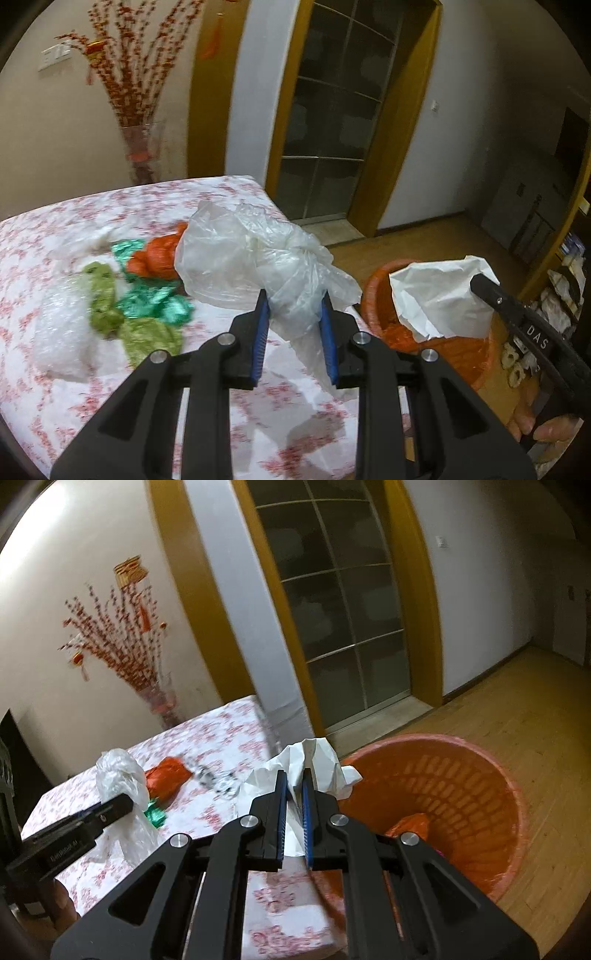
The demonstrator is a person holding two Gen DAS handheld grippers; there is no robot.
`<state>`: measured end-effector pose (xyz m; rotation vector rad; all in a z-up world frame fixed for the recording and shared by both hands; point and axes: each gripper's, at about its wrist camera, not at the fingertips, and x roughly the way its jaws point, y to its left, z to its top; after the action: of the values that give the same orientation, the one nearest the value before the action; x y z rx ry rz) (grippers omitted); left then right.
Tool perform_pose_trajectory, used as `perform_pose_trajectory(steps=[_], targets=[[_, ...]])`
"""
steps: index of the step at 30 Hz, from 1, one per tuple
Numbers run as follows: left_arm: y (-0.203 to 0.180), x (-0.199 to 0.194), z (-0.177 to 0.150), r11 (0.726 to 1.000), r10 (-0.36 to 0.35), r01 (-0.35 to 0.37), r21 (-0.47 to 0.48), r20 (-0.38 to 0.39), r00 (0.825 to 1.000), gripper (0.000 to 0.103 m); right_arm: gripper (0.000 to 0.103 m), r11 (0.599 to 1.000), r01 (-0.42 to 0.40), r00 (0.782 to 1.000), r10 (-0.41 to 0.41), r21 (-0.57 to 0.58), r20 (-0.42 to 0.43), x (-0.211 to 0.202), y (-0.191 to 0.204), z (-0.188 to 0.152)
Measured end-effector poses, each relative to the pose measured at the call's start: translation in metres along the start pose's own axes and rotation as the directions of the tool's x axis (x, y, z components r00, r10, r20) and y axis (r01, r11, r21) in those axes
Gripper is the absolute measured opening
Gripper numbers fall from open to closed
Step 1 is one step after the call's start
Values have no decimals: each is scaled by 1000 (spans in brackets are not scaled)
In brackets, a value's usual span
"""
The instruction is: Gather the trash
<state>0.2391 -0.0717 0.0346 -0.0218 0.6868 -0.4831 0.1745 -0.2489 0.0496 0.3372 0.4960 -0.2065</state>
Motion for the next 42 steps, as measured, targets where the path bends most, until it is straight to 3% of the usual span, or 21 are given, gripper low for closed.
perform_pose_trajectory(steps=[8,20,42], targets=[[-33,21,1,997,-58,59,54,-18,998,26,7,996,86,995,-86,16,54,-11,-25,4],[-74,56,0,983,-157,163,80,-81,984,26,7,985,154,986,-158,83,57,-13,-64,3],[-130,109,-10,962,-217,240,134,-167,962,27,7,963,216,974,-224,162,33,-1,-106,0]])
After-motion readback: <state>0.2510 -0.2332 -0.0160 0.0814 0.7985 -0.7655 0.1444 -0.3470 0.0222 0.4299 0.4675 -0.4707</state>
